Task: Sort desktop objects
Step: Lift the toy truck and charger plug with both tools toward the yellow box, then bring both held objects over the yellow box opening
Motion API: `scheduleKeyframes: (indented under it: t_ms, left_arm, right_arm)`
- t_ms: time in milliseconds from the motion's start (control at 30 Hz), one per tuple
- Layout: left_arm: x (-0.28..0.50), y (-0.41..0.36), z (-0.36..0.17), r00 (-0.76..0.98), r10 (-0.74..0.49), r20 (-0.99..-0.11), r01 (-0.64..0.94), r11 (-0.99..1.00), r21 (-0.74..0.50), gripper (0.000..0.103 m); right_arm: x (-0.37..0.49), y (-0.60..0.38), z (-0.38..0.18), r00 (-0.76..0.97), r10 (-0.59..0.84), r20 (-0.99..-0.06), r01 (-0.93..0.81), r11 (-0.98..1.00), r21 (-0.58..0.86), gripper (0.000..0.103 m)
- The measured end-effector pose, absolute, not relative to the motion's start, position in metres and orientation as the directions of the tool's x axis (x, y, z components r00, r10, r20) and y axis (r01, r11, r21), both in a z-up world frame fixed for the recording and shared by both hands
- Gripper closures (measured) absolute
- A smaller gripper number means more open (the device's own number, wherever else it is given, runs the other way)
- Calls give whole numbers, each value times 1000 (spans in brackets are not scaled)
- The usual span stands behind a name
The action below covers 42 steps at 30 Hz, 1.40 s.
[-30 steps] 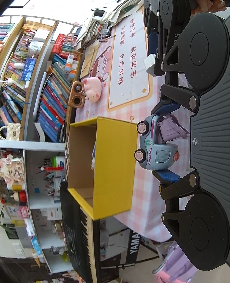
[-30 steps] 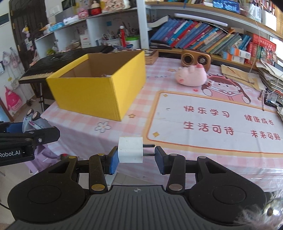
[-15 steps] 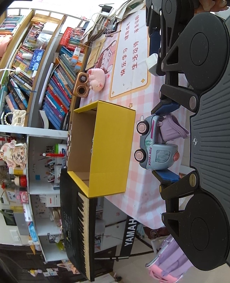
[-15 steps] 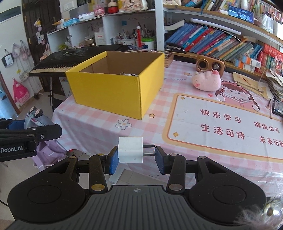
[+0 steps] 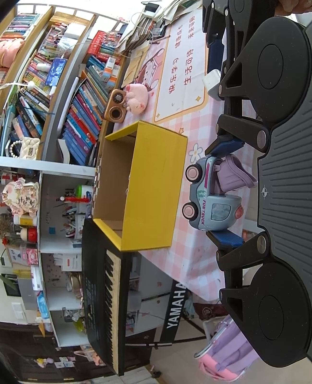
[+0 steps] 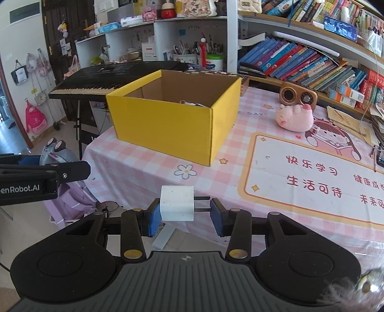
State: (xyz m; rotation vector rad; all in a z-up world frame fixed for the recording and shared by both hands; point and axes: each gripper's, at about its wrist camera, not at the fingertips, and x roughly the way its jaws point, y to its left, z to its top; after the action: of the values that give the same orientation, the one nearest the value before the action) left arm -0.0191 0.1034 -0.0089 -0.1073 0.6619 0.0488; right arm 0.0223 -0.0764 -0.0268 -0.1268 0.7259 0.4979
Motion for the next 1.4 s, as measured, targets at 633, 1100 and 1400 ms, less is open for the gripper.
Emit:
scheduleKeyframes:
  t_ms: [633, 1100, 1400]
  left_arm:
    - [10, 128, 15, 815, 47, -577, -134, 985, -108, 40]
    - [97, 137, 48, 847, 71, -527, -139, 986, -89, 40]
    - [167, 135, 44, 831, 72, -551, -131, 989, -70, 40]
  right_arm:
    - [54, -42, 2, 636, 490, -596, -569, 819, 67, 63]
    - [148, -27, 35, 655, 538, -531, -604, 794, 60, 63]
    - [209, -6, 26, 617, 537, -576, -668, 743, -23, 62]
